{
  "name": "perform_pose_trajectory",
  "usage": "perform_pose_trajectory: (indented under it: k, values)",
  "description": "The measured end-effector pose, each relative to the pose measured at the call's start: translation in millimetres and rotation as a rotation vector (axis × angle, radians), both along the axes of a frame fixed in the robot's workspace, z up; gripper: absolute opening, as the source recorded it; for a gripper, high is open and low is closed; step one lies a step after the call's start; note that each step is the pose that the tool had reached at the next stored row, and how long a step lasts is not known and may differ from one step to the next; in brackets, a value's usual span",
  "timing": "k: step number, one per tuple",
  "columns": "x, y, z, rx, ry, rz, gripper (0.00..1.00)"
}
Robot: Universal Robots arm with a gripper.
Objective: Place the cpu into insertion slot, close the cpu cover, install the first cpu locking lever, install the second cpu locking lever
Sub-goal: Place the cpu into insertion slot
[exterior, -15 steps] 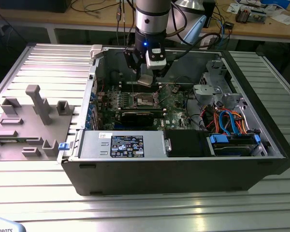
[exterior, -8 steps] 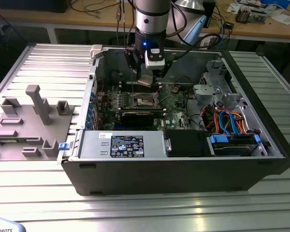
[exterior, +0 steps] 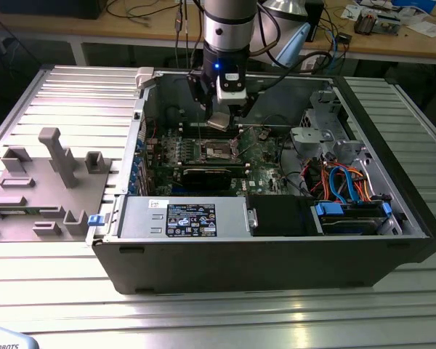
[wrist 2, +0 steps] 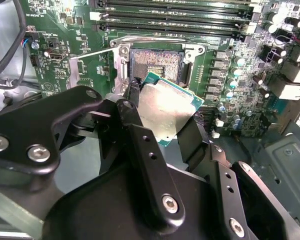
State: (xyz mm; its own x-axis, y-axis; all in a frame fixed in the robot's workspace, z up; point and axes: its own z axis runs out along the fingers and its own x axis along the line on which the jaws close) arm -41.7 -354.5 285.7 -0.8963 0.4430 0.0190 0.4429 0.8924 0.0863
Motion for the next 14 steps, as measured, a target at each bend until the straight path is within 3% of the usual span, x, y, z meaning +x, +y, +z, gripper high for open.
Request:
perform_pose_trajectory:
  k: [14]
  values:
    - [0.0,0.0,-0.3,0.0,0.0,-0.067,0.55]
